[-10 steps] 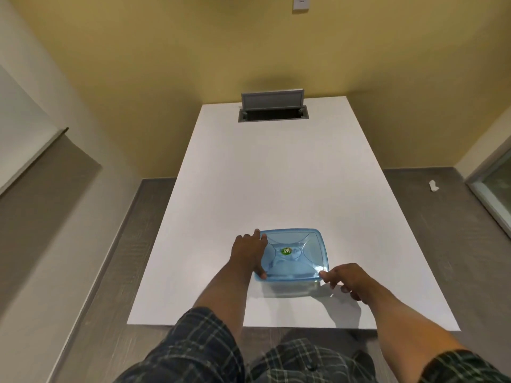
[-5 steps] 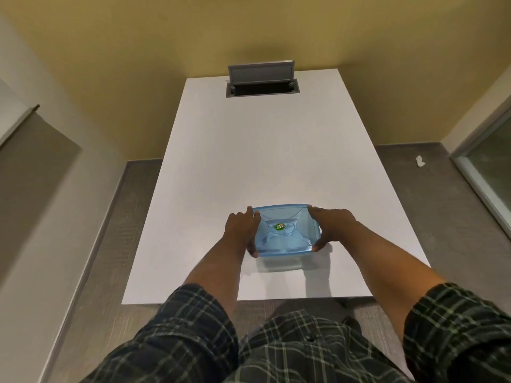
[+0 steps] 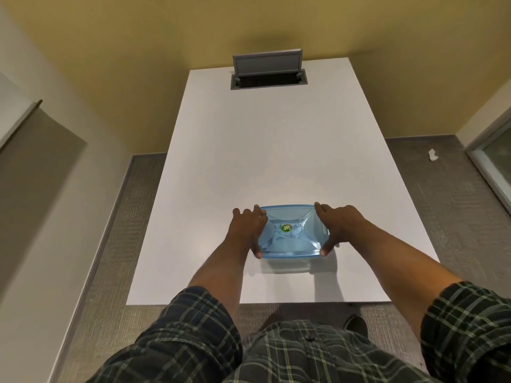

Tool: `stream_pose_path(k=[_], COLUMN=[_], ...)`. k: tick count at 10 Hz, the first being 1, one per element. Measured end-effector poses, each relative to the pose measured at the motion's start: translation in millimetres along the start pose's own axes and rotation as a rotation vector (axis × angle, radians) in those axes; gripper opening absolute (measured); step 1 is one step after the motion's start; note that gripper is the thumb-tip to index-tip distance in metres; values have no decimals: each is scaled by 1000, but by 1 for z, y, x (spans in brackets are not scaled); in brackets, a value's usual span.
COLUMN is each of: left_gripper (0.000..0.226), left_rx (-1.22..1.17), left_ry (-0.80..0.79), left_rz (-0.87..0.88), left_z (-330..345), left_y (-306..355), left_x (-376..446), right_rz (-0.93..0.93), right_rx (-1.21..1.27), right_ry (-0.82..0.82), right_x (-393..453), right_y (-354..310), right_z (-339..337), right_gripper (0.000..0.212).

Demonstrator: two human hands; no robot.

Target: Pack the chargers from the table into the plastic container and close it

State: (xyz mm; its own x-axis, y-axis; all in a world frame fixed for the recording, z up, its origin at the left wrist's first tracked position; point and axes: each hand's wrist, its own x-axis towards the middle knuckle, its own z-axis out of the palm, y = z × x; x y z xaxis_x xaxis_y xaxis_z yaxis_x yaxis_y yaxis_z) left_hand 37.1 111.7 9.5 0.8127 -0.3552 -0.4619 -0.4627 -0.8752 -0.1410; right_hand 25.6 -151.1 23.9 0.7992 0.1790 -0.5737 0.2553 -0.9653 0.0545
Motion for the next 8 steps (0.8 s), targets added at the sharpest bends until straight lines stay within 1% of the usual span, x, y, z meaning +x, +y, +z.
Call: stream_pose_path(k=[1,2,3,4,5,6,7,8], left_gripper=[133,133,134,134,142,138,124,118], left_rx=[13,15,48,48,32,-10,-72,-87], left_ry=[13,35,55,130,258,376,695,911], left_rz=[9,30,28,57,67,23,-17,-100], left_z=[0,3,0,-6,-18,-34,-87,-121], left_y=[-3,-4,5,1,-17,-28,-52,-67], left_x=[-1,-3,-8,-4,-2,-2,3,5], right_rz=[14,14,20,14,3,30,103,161], right_rx=[-18,14,-12,-6,58,29,2,29], right_ry=[26,14,32,71,192,380,781,1023], right_x=[1,-2,-3,-3,-3,-6,-10,-12], right_y=[-1,0,-2,-2,3,12,26,37], right_z=[4,2,6,3,-11,-31,-77,-103], right_gripper=[155,155,155,155,146,129,94,83])
